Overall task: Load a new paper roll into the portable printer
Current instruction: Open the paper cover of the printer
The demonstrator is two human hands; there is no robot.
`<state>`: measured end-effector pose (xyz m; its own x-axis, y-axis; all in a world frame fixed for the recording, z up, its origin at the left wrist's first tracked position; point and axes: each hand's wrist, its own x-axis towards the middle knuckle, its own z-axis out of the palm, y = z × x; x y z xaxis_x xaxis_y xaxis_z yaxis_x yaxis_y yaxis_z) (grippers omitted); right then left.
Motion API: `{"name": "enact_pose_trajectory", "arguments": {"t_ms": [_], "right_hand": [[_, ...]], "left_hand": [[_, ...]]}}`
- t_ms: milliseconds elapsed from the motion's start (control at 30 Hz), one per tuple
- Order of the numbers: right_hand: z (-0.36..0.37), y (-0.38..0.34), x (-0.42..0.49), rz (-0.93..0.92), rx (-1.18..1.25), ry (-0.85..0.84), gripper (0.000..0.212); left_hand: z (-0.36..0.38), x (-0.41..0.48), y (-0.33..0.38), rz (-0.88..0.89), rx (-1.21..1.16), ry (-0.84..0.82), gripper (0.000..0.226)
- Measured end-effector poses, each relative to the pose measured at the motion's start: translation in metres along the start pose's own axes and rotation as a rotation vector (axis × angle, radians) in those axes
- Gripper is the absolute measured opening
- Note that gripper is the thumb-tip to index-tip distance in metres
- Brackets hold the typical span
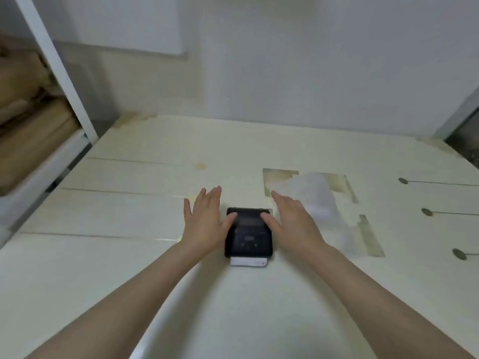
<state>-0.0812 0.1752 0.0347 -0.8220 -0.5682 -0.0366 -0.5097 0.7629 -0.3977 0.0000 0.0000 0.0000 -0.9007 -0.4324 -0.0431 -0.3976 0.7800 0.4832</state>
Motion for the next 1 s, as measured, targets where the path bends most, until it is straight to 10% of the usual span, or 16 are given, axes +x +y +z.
{"name": "enact_pose_trajectory", "arguments": {"t_ms": [467, 1000], "right_hand": [[0.099, 0.018, -0.053, -0.045, 0.453, 0.411, 0.047], [0.085, 0.036, -0.059, -0.196, 1.204, -0.033, 0.031]], "left_hand": [[0.064, -0.044, -0.021, 0.110, -0.980, 0.130, 0.038], [0.056, -0.060, -0.022, -0.065, -1.344, -0.007, 0.034]]}}
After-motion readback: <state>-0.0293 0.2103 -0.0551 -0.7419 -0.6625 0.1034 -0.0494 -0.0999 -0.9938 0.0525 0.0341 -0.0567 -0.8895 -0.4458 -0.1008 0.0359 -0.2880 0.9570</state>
